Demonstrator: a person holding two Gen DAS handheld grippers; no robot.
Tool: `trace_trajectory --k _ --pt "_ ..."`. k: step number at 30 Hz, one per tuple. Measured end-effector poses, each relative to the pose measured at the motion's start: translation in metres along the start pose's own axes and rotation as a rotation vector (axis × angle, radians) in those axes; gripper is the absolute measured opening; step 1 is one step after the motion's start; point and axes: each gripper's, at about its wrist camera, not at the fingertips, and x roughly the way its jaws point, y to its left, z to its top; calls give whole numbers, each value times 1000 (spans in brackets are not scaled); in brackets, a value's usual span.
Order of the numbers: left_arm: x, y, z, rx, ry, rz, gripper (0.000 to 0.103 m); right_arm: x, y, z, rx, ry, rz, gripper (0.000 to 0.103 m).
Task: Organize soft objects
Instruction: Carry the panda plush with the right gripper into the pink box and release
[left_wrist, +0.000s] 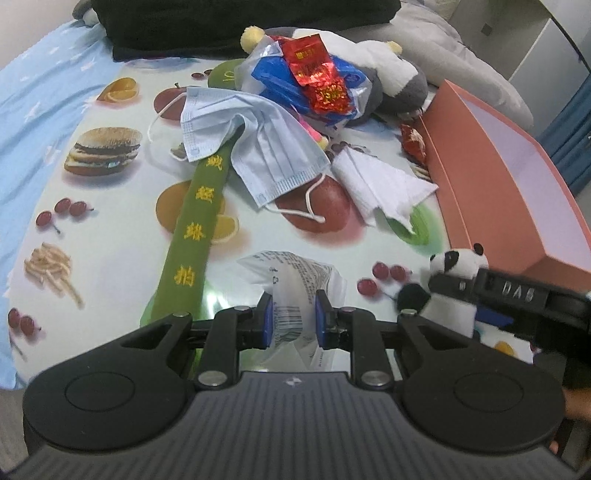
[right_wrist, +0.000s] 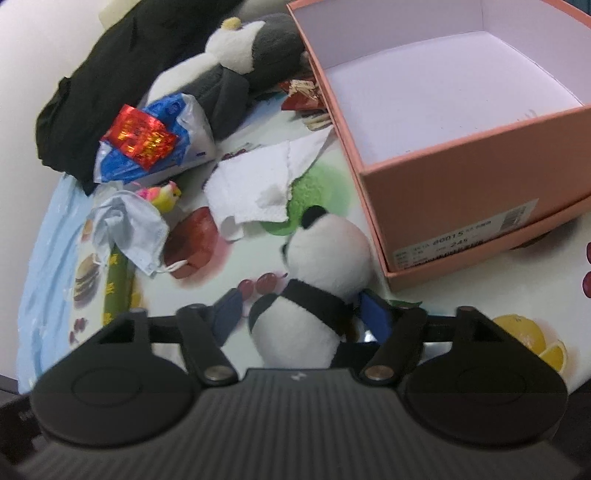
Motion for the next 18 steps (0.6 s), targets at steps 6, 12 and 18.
trace_trajectory --k 6,12,18 --pt "9 1 23 -12 12 -2 25 8 4 3 -47 34 7 50" --pt "-2 -7 45 0 29 2 25 -2 12 7 -98 64 -1 49" --pt "-16 -14 38 27 -44 -5 25 -19 14 1 -170 43 31 49"
